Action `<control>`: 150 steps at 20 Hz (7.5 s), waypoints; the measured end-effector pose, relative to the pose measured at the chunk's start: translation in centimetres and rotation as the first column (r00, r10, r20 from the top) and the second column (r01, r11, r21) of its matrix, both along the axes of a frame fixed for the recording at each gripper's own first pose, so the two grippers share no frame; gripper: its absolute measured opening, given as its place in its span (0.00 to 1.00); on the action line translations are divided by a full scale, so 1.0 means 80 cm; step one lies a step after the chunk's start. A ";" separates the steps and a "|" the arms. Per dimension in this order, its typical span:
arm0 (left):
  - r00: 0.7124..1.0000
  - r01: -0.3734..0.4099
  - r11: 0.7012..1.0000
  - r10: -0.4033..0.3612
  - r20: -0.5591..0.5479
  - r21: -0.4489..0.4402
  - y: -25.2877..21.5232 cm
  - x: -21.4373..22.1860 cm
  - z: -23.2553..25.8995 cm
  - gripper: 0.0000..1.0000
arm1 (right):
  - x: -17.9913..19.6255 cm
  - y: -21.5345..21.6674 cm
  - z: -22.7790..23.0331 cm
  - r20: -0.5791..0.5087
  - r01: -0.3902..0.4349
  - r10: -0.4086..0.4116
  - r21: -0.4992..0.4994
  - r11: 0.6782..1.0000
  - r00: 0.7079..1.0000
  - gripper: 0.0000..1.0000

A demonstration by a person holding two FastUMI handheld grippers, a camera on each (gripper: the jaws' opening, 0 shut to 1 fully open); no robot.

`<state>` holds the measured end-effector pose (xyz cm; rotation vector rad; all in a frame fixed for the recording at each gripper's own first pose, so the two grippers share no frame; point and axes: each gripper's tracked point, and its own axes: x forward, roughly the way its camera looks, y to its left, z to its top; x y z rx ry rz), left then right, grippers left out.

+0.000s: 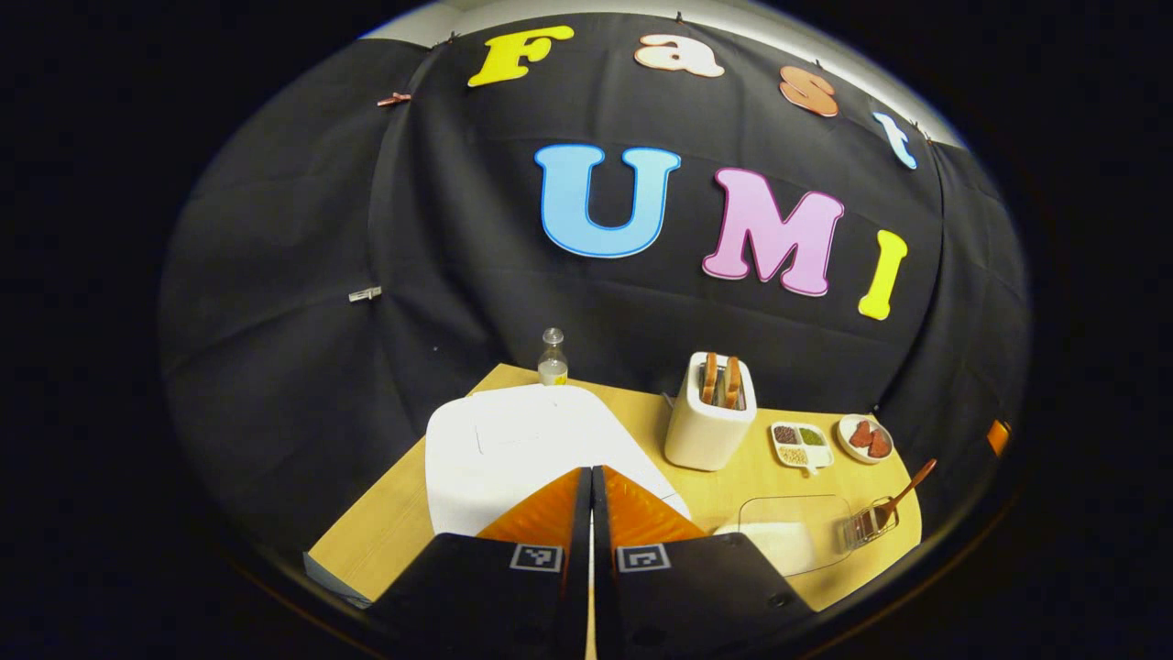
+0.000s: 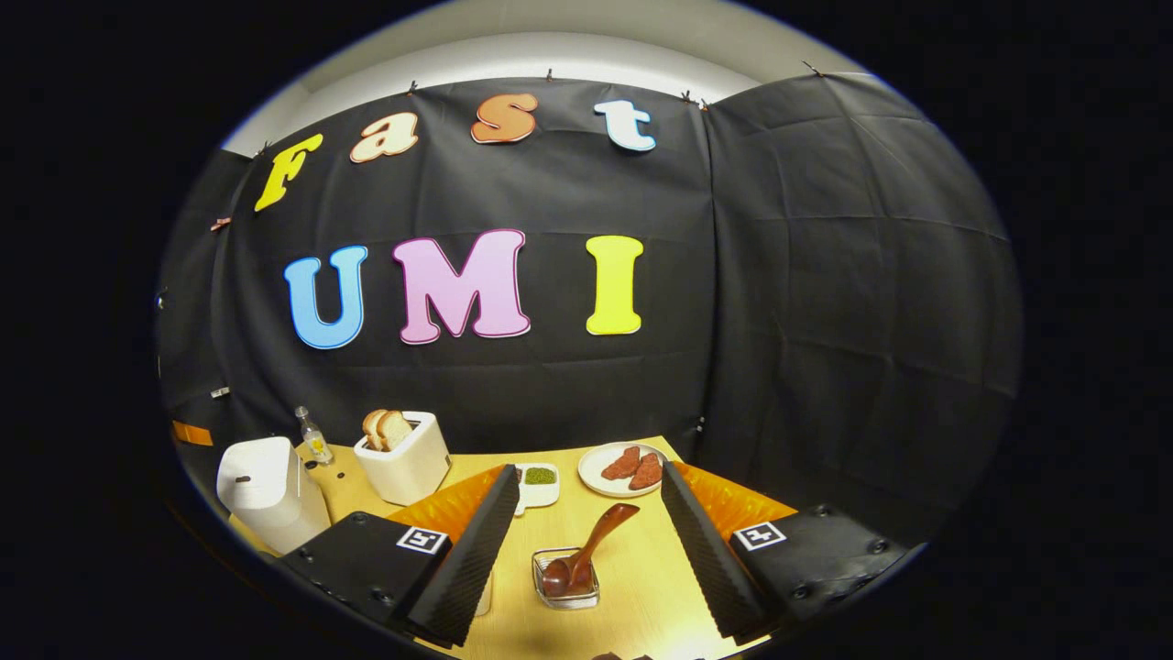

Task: Close the left gripper, press the button to open the rice cooker; take a wooden spoon from the chopstick holder with the right hand, scoop a spoonful of rice and pour it into the rice cooker, then put the wooden spoon back into the chopstick holder.

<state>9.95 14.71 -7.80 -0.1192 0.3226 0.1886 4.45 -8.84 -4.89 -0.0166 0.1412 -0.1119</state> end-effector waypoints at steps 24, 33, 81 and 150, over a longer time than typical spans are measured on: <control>0.985 -0.039 0.991 0.017 -0.169 -0.125 0.035 0.048 -0.107 0.07 | -0.020 -0.015 -0.034 -0.078 0.001 -0.004 -0.037 0.999 0.997 0.97; 0.984 -0.129 0.978 0.105 0.147 0.163 0.035 0.019 0.061 0.08 | -0.020 -0.027 -0.043 -0.084 0.009 -0.008 0.004 1.000 0.996 0.97; 0.991 -0.133 0.983 0.128 -0.048 -0.126 -0.164 -0.157 -0.066 0.95 | 0.151 0.014 -0.194 -0.313 -0.160 0.253 0.291 0.943 0.915 0.13; 0.990 0.143 0.983 -0.142 0.014 -0.115 0.000 -0.188 -0.108 0.95 | 0.094 0.259 -0.151 -0.331 0.209 0.161 0.835 0.508 0.930 0.13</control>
